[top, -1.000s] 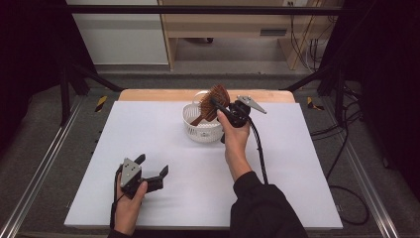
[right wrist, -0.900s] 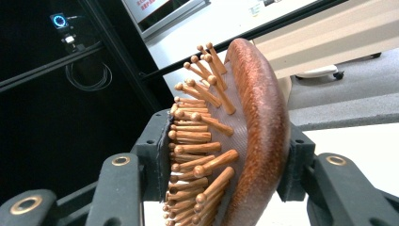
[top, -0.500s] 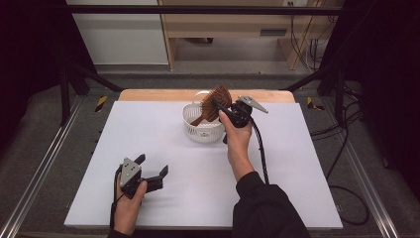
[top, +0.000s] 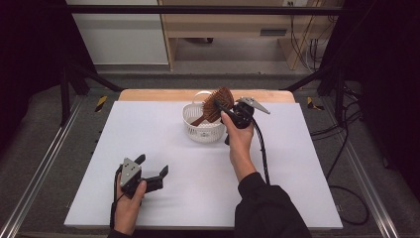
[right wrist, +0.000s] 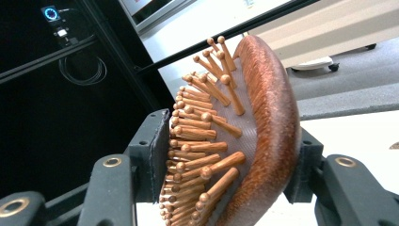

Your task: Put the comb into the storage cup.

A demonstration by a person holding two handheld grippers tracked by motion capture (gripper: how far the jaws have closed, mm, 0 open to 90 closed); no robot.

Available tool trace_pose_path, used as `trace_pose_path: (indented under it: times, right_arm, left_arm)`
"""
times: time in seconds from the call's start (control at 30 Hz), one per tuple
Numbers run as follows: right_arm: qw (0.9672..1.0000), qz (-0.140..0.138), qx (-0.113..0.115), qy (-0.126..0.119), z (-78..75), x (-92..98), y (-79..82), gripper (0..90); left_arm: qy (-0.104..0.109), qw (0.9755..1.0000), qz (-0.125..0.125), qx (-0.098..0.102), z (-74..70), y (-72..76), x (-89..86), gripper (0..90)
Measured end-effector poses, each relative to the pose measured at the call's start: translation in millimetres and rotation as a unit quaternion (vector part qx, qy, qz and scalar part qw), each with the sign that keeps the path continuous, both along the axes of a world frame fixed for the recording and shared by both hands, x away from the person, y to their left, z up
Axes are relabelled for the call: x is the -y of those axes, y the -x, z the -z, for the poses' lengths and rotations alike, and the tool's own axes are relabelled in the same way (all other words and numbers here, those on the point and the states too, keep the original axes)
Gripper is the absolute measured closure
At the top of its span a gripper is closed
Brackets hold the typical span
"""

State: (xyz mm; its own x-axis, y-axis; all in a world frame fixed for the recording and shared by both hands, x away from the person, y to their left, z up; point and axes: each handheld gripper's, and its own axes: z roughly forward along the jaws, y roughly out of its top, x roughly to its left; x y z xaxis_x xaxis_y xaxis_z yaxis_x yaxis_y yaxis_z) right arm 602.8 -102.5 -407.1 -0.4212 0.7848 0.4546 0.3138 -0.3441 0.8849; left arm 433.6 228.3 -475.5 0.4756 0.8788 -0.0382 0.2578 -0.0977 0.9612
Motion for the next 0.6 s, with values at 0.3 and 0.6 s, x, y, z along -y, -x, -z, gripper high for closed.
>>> trace_pose_path:
  times: [0.3, 0.6]
  right_arm:
    - [1.0000, 0.002, -0.004, -0.002, 3.1, 3.4, -0.7, 43.2]
    - [1.0000, 0.002, -0.006, 0.002, 4.3, 5.3, -0.7, 42.3]
  left_arm:
    - [0.000, 1.0000, 0.001, 0.000, 0.1, 0.0, 0.2, 4.9]
    - [0.000, 1.0000, 0.002, -0.001, 0.1, 0.1, 0.2, 4.8]
